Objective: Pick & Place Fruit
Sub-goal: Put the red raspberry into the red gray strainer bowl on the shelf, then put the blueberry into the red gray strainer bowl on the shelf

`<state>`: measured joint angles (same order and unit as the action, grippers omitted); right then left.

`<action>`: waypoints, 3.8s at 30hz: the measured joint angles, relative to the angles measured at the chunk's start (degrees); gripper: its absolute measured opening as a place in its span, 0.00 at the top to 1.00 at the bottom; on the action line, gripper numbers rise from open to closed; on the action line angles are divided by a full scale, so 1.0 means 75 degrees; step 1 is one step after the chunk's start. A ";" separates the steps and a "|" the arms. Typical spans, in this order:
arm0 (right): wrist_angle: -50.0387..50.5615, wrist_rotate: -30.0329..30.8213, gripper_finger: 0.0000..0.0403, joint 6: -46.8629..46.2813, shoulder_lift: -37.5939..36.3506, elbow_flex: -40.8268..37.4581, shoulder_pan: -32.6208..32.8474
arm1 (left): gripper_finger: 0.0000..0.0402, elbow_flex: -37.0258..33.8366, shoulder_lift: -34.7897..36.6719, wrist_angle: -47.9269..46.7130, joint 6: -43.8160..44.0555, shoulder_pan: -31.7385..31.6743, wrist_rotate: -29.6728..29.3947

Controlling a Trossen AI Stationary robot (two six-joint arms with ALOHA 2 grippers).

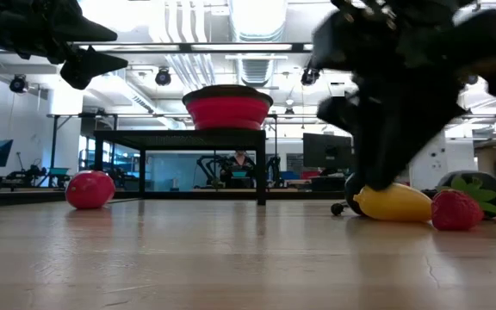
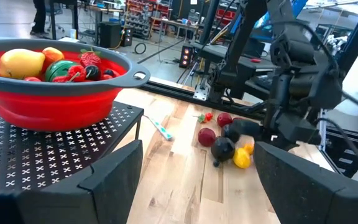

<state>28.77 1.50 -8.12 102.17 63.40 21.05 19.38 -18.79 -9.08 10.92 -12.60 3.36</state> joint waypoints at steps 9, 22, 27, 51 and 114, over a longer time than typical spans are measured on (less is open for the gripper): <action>0.1128 0.0000 0.75 0.0993 -0.0040 0.1578 -0.0664 | 0.22 0.0000 -0.0001 0.0000 0.0001 0.0000 0.0000; 0.2370 -0.0003 0.76 0.2673 -0.0055 0.4559 -0.2695 | 0.22 0.0000 -0.0003 0.0000 0.0000 -0.0002 0.0000; 0.2064 0.0000 0.76 0.2746 -0.0058 0.5233 -0.3828 | 0.22 0.0000 -0.0003 0.0000 0.0000 -0.0002 0.0000; 0.1026 -0.0087 0.71 0.2343 -0.0055 0.5076 -0.6165 | 0.22 0.0000 0.0000 0.0000 0.0000 -0.0003 0.0000; 0.2919 0.0382 0.57 0.0865 -0.0408 0.2362 -0.2228 | 0.22 -0.0002 -0.0003 0.0000 0.0001 -0.0003 -0.0002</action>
<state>50.67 4.36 -1.63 99.11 81.12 4.33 19.36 -18.81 -9.08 10.92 -12.62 3.34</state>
